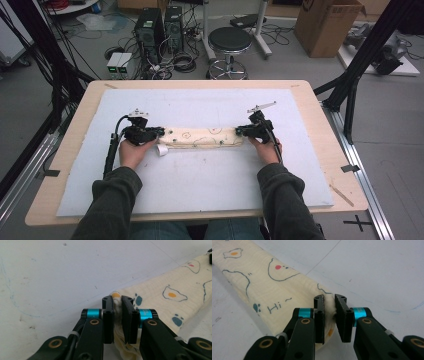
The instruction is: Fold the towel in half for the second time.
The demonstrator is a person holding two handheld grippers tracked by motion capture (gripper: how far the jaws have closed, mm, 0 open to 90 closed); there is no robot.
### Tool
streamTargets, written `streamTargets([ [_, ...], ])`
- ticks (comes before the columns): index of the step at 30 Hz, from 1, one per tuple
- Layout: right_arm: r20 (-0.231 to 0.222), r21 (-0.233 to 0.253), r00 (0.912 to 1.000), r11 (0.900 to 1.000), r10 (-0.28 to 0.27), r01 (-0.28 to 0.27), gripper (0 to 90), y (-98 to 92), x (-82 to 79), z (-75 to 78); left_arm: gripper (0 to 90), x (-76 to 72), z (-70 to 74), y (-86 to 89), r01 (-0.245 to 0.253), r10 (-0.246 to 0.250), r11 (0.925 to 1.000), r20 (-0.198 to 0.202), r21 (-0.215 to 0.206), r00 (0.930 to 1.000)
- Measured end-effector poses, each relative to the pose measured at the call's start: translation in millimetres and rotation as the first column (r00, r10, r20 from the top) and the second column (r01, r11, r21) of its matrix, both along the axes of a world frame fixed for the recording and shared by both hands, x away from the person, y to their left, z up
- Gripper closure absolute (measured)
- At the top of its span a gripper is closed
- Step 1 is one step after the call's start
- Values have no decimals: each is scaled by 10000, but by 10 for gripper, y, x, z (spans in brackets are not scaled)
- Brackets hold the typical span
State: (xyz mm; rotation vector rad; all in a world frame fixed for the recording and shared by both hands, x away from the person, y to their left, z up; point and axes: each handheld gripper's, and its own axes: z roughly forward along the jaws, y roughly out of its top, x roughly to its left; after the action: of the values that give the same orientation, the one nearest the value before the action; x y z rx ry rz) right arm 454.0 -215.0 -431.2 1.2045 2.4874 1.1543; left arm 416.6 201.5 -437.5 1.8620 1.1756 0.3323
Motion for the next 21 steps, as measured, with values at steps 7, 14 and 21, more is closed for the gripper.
streamTargets([
  [7, -128, 45, 9998, 9999, -143, 143, 773, -21, 32, -42, 763, 11, -15, 17, 39, -39, 9999, 5, -94, 10000],
  [14, -33, 786, 9998, 9967, -204, 206, 629, -105, 9, 23, 578, -42, 86, 78, 210, -193, 9985, 340, -504, 9992],
  [21, 338, 1401, 9992, 9900, -214, 165, 537, -189, -71, 160, 527, -121, 189, 82, 391, -362, 9983, 651, -439, 9972],
])
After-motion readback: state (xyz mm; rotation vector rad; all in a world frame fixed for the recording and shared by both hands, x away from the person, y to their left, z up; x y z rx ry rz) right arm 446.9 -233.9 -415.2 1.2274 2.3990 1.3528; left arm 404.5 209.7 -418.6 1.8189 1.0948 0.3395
